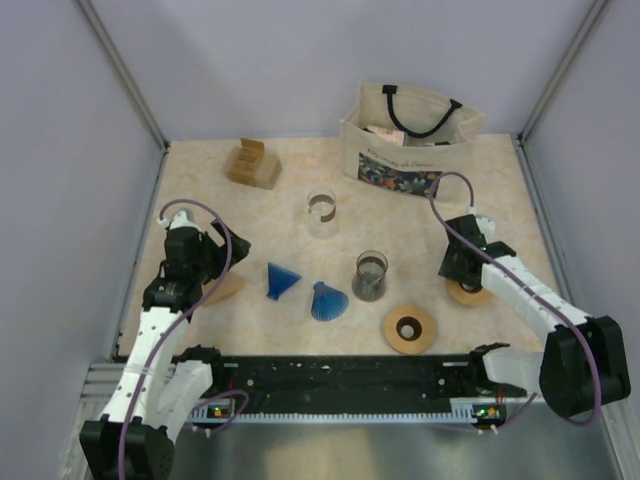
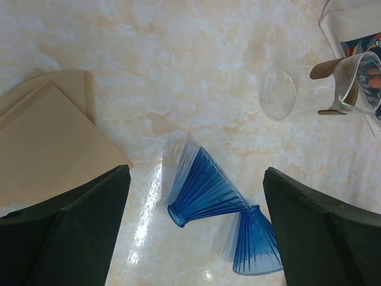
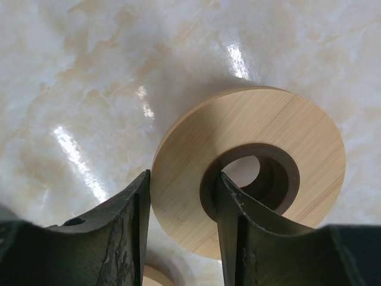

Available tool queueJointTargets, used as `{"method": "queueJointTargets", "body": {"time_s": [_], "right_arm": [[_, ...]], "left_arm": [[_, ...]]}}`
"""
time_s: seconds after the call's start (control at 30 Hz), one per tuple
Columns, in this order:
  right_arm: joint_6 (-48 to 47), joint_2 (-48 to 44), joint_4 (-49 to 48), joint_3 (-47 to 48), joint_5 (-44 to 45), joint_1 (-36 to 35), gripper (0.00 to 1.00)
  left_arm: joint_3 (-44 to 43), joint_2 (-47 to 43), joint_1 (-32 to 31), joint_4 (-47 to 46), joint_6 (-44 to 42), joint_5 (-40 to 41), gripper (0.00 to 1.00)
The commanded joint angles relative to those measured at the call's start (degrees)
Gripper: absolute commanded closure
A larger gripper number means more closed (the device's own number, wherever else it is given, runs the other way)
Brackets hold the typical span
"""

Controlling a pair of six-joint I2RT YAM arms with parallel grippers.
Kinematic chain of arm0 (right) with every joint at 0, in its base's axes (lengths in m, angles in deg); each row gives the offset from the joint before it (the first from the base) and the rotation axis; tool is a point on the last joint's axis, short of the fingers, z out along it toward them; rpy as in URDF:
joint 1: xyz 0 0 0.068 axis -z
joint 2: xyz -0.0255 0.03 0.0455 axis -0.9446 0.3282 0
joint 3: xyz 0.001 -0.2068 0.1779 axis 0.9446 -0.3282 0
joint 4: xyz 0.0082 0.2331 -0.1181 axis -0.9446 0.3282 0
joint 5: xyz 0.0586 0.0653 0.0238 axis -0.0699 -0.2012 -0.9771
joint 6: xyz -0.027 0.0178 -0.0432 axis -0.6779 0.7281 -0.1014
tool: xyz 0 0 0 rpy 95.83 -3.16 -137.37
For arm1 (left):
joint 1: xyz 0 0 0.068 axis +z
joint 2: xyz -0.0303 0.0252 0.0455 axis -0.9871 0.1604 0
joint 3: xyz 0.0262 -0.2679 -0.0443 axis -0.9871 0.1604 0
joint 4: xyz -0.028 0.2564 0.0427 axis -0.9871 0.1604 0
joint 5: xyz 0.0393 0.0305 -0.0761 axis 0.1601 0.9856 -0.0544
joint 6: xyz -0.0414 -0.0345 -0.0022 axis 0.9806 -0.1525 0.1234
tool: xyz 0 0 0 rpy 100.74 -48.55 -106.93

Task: Place the coffee filter in the dripper

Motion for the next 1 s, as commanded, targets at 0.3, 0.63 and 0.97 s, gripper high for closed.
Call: {"method": "queueJointTargets", "body": {"time_s": [0.3,0.63,0.97], "right_arm": [[-7.56,-8.41,12.31,25.27,-13.67,-7.14,0.88],[-8.18,-0.59,12.06,35.4,-43.54,-14.0,0.87],[-7.65,4.86,11.97,38.21,-42.26,-18.91,0.87]], "left_arm": [[-0.76,-1.55,-0.21,-1.54,-0.66,-0.77,0.01],[-0.67,-1.99,-0.21,-1.1,-0.58,-0.95,0.01],[-0.49,-2.17,-0.21,-1.01,-1.01,-1.13,0.01]]}}
